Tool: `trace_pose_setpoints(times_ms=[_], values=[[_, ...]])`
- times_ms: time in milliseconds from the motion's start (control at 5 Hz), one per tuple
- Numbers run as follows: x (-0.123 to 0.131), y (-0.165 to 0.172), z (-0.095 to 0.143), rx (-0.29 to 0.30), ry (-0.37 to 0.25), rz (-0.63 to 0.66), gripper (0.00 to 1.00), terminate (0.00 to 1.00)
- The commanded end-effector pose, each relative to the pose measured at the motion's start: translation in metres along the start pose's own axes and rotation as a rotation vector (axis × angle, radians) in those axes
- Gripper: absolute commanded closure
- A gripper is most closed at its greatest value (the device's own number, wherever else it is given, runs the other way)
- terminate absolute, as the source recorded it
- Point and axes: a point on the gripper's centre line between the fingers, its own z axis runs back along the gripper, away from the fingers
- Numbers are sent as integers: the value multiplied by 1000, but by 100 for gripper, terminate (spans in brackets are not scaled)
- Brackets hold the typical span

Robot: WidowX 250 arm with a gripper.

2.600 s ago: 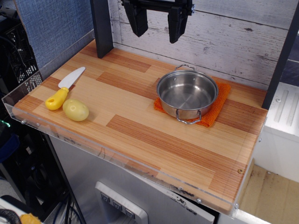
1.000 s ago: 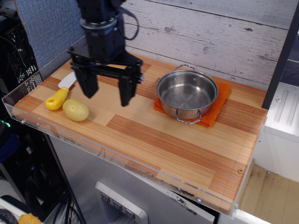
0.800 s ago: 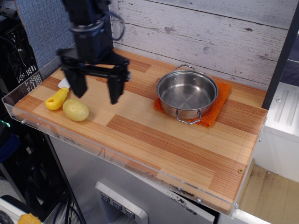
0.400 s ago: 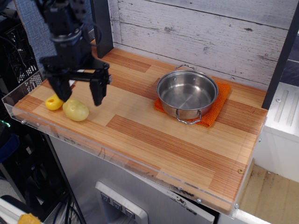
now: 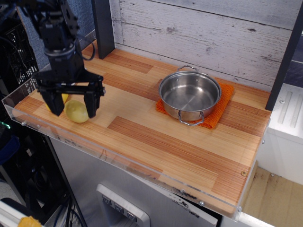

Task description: Put the potato in the silver pot

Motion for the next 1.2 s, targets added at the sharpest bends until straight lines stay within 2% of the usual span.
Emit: trace_pose_setpoints(times_ms=[0, 400, 600, 800, 1000], values=[[13, 7, -4, 15, 0, 45, 0, 0], [30, -3, -13, -5, -4, 69, 0, 0], [31, -7, -19, -15, 7, 67, 0, 0], [31, -11, -15, -15, -13, 57, 100, 0], [37, -34, 0, -17, -49, 34, 100, 0]])
